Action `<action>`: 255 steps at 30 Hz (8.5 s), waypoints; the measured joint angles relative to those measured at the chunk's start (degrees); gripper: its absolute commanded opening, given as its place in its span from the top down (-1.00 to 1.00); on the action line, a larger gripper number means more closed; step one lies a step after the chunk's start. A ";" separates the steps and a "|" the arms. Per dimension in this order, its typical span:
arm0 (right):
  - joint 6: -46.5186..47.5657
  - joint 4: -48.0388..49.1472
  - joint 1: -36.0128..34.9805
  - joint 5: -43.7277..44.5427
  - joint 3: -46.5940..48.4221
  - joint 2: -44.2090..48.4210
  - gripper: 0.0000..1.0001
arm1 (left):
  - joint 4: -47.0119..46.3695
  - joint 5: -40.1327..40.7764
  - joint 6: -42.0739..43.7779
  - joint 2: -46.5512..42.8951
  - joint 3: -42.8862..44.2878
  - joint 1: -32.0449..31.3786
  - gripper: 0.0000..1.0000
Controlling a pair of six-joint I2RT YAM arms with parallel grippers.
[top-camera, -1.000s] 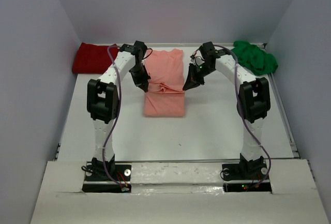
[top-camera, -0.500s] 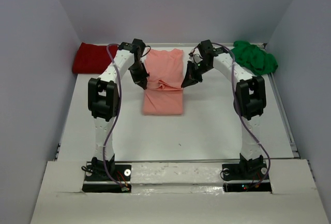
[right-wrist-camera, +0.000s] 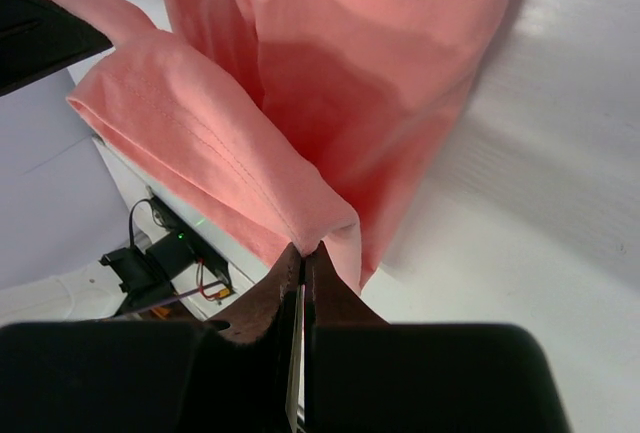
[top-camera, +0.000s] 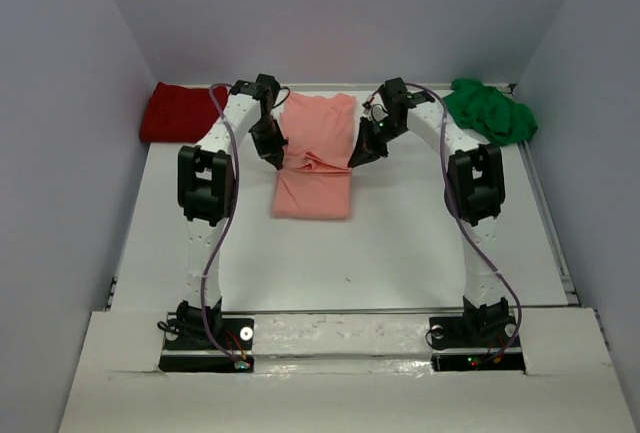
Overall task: Fold and stack the t-shirts
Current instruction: Fold the folded rectangular tshirt in 1/3 of the way, then grab one side of the 2/3 rectangular tshirt with both arms
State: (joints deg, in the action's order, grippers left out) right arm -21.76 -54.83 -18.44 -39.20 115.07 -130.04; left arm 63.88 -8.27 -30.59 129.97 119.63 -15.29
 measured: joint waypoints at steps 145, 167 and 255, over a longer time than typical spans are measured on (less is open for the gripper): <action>4.00 54.88 -16.79 25.86 -10.88 -5.81 1.00 | -68.35 -19.06 -10.86 -30.93 -71.69 0.26 1.00; 9.18 46.27 -11.32 31.74 0.00 1.51 0.67 | -57.88 -17.81 -8.48 -33.00 -65.48 -1.55 1.00; -22.14 58.21 -7.54 -2.75 -55.10 14.40 1.00 | -52.43 -16.87 -3.89 -42.25 -77.92 17.66 -0.16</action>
State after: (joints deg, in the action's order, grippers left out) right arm -43.90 3.38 -25.98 -41.95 59.96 -115.63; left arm 11.44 -25.15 -34.48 87.72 41.71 2.37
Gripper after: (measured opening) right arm 0.023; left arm 0.576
